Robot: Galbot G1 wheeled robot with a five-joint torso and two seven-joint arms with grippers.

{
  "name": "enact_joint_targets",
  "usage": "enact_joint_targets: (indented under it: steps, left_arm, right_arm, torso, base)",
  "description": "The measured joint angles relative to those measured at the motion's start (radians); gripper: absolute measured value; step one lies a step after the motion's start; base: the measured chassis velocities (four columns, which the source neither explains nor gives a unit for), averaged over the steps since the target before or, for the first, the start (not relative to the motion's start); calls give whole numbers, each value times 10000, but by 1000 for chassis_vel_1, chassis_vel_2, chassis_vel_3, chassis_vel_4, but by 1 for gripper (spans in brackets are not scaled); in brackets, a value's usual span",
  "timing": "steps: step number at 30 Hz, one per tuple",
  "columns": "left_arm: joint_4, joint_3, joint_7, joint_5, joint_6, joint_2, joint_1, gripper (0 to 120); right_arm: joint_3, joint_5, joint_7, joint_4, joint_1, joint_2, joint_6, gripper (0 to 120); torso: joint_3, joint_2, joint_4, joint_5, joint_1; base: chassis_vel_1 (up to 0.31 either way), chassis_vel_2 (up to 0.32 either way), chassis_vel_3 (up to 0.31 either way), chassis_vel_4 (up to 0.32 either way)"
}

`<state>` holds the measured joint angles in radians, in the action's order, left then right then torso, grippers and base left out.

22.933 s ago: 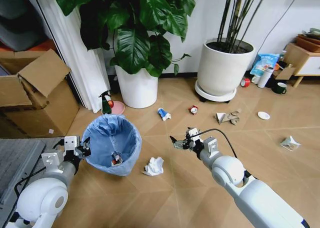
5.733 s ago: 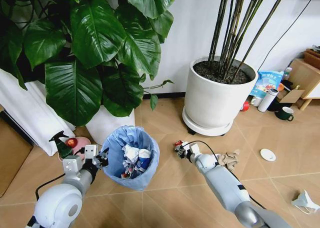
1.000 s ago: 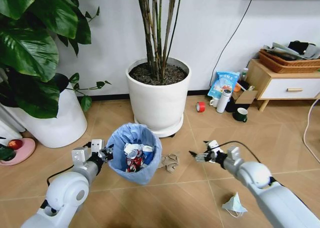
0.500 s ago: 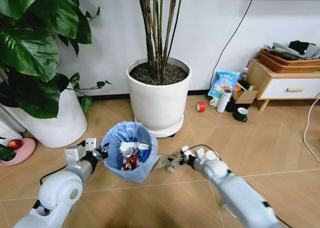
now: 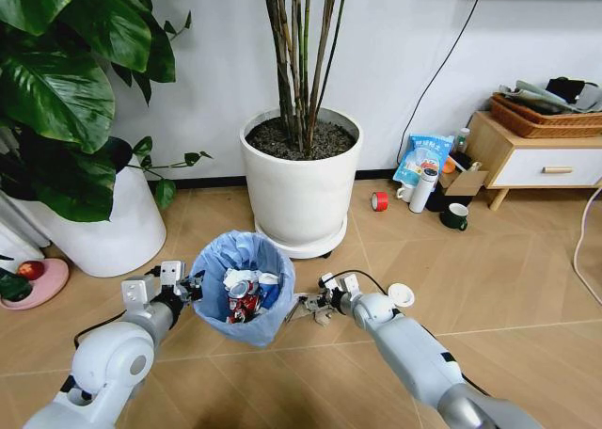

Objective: Pick up the trash bin and place the garbage on the floor into it.

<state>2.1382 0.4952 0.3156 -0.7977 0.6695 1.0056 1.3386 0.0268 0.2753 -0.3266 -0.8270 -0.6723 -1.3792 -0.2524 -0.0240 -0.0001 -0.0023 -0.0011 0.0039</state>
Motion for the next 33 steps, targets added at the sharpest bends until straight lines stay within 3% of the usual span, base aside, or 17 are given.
enact_joint_targets:
  steps: [12,33]
  left_arm:
    - [38,-87,-6,9,-5,21,-45,0]
    - [132,-77,5,0,-27,-70,-62,0]
  right_arm:
    - [-233,-420,-38,446,-130,-115,193,99]
    - [-511,-564,153,473,-358,-190,442,20]
  torso:
    - [0,1,-1,3,0]
    - [1,1,0,3,-1]
  base:
    - [0,0,0,0]
    - [0,0,0,0]
